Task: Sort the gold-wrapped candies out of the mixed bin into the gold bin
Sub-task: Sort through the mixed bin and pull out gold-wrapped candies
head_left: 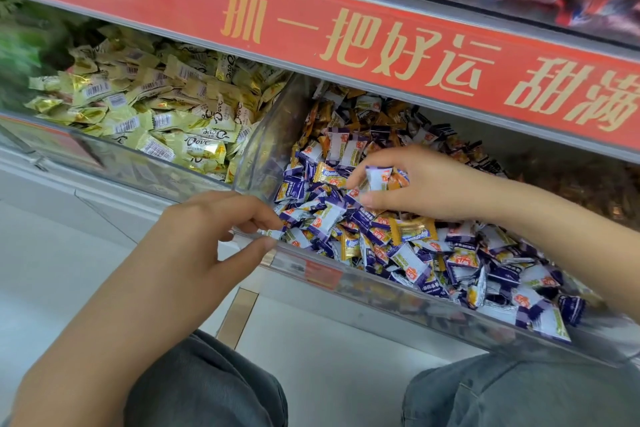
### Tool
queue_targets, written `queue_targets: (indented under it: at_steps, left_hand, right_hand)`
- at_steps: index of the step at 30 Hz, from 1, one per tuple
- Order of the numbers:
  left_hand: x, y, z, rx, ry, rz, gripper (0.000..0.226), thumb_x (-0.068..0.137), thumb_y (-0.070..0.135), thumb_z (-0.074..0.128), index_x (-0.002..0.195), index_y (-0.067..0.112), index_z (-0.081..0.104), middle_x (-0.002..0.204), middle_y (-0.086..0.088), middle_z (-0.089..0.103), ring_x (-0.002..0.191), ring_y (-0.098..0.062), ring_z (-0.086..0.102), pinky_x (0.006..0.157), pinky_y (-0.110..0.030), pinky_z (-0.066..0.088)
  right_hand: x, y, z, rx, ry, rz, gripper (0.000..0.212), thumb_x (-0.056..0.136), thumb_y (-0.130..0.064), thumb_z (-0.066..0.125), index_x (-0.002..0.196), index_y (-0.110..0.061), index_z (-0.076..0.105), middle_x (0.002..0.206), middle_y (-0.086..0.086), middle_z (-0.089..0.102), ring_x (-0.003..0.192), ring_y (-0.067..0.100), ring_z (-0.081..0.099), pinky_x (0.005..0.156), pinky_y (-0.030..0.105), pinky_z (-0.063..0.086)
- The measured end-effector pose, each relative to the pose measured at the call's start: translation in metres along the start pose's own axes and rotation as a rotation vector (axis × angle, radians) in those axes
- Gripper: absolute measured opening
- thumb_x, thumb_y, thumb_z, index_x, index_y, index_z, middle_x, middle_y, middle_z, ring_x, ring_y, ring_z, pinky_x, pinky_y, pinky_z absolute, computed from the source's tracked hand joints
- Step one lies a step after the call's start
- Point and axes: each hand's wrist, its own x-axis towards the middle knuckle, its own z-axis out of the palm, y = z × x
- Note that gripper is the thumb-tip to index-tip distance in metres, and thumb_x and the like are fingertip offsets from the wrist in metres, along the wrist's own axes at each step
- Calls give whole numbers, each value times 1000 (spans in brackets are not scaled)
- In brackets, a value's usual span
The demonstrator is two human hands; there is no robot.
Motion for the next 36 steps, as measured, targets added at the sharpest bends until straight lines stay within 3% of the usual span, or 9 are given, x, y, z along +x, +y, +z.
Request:
queue_targets:
  at_steps: [3, 6, 8, 13, 18, 22, 25, 29, 36]
  left_hand:
    - [-1, -1, 0, 0, -10, -7, 25, 78, 22, 71, 82, 45, 63, 80, 25, 63, 94, 12, 51, 68, -2, 40]
    - [0, -2, -1, 19, -26, -7, 24, 80, 24, 70, 84, 47, 62, 88, 24, 63, 93, 6, 55, 63, -9, 41]
    - [0, -3, 0, 20, -24, -1, 25, 80, 24, 69, 84, 47, 61, 99, 28, 59, 93, 6, 55, 66, -10, 38]
    - [2, -4, 1, 9, -23, -9, 18, 82, 29, 69, 84, 46, 62, 82, 25, 62, 91, 5, 56, 66, -7, 42]
    - [3, -4, 2, -12, -22, -24, 19, 81, 24, 69, 82, 43, 64, 82, 20, 64, 90, 2, 57, 66, -7, 42]
    - [6, -3, 2, -18, -22, -44, 19, 83, 20, 68, 81, 39, 65, 80, 19, 65, 87, 1, 56, 67, -11, 44]
    - [8, 0, 5, 41, -24, -62, 16, 85, 22, 66, 80, 38, 64, 82, 18, 64, 75, 2, 57, 61, -15, 41]
    - [10, 4, 8, 114, -7, -73, 13, 88, 22, 63, 83, 33, 65, 82, 19, 62, 70, -2, 54, 60, -22, 41]
    - [8, 6, 12, 120, 33, -73, 12, 91, 20, 60, 83, 26, 67, 81, 17, 62, 67, -3, 54, 62, -29, 44]
  right_hand:
    - [-4, -15, -9, 89, -173, 21, 42, 79, -53, 54, 119, -42, 61, 78, -7, 67, 52, -1, 53, 50, 11, 40]
    - [16, -14, -6, -70, 126, -30, 39, 84, -54, 57, 115, -31, 65, 99, -20, 63, 75, -12, 53, 62, 6, 41]
    - [31, -16, 4, -234, 240, 7, 36, 84, -52, 63, 110, -27, 63, 96, -15, 59, 71, -6, 49, 58, 16, 38]
    - [55, -27, 19, -538, 118, 65, 35, 82, -51, 68, 97, -21, 57, 67, -7, 51, 55, 8, 46, 49, 25, 30]
    - [43, -22, 10, 6, 233, 70, 22, 84, -36, 70, 91, -17, 62, 84, -19, 50, 70, 7, 50, 56, 22, 36]
    - [12, -20, 4, 595, 134, 185, 24, 91, -33, 62, 104, -13, 57, 69, -1, 48, 42, 7, 27, 36, 17, 23]
    - [-3, -25, 4, 893, 111, 213, 17, 95, -28, 56, 106, -16, 50, 65, -1, 46, 40, 5, 42, 36, 15, 36]
    - [-23, -37, 6, 1325, 114, 266, 12, 100, -18, 46, 109, -10, 43, 77, 10, 64, 65, 20, 71, 42, 15, 47]
    - [-48, -35, 14, 1729, 232, 246, 20, 96, 3, 44, 115, -2, 41, 118, 27, 62, 103, 39, 64, 80, 40, 57]
